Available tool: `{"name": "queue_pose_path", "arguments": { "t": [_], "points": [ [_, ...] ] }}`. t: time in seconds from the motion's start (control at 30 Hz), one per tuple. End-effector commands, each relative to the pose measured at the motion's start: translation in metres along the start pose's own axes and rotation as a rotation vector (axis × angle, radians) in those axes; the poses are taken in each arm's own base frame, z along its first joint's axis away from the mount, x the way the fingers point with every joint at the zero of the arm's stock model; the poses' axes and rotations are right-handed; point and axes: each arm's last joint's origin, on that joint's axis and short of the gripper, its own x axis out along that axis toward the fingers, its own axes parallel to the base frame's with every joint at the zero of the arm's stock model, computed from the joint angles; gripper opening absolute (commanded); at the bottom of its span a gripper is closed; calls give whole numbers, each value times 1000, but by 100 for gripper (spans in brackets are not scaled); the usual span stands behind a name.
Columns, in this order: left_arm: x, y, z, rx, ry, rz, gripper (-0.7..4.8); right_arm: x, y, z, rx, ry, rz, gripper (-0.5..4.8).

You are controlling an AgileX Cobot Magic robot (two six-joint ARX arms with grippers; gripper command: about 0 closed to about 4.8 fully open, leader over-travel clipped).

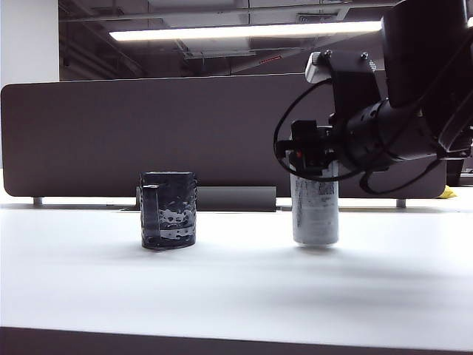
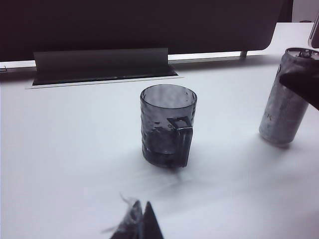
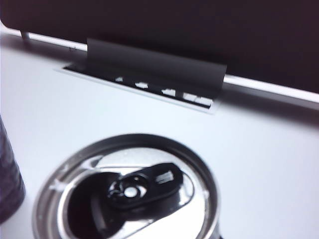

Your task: Pick up the metal can, pour some water into the cup, then place the can back on the table.

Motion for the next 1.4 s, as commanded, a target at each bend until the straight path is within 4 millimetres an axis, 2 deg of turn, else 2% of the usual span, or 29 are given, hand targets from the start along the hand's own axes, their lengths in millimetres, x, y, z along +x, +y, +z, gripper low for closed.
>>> {"name": "queue_pose_path", "arguments": {
  "t": [0.03,0.2,0.53,0.93,1.07,1.4],
  "points": [
    [0,0,1,-2,-6,-2,-5,6,2,17,9,-101,27,242],
    [0,0,1,-2,-6,-1,-5,21,6,36,-24,-145,55,242],
    [0,0,1,-2,-6,-1,-5,66,18,81,-141,-145,180,241],
    [0,0,1,-2,-6,-1,-5,112,41,84,-265,-129,270,242],
    [0,0,1,-2,-6,-1,-5,114,49,86,-332,-147,298,241],
    [0,0,1,-2,-6,-1,-5,115,54,86,-424,-146,333,242]
  ]
}}
